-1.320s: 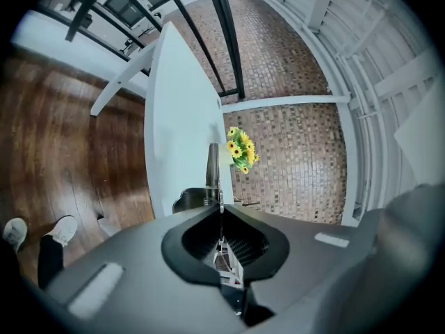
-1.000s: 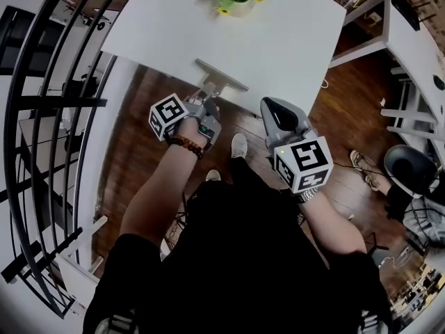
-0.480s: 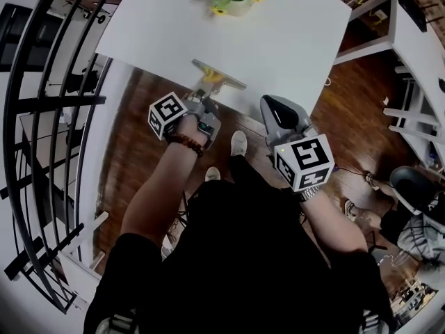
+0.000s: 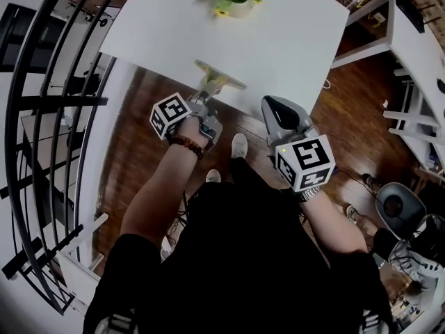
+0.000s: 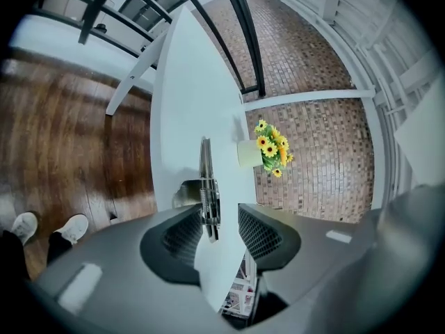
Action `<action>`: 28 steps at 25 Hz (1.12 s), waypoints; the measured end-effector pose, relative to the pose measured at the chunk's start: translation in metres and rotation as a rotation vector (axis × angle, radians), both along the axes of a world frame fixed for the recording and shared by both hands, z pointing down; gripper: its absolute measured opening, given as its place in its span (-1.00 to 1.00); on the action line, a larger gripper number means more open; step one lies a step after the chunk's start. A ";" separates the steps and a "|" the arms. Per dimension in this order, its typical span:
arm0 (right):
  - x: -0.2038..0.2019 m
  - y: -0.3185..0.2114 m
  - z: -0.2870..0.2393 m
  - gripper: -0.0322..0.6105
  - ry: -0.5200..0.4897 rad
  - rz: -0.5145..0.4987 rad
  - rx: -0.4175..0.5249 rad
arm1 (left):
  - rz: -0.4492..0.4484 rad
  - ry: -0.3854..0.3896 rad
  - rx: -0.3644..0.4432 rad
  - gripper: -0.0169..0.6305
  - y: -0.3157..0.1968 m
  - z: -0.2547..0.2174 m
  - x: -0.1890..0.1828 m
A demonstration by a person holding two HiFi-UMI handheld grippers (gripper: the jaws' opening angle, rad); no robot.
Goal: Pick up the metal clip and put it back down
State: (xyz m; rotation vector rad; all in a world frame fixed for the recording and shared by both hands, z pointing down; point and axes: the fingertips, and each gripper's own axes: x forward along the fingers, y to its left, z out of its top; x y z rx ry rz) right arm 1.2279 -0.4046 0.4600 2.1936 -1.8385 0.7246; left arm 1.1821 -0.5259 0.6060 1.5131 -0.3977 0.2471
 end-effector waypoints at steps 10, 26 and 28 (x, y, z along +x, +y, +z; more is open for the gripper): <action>-0.036 0.003 -0.017 -0.92 0.033 0.017 0.057 | 0.123 -0.061 0.199 -0.57 0.012 -0.021 -0.044; -0.127 0.043 -0.063 -0.92 0.111 0.072 0.153 | 0.518 0.060 0.972 -0.91 0.105 -0.159 -0.100; -0.141 0.045 -0.068 -0.92 0.122 0.079 0.165 | 0.553 0.089 1.067 -0.91 0.115 -0.175 -0.112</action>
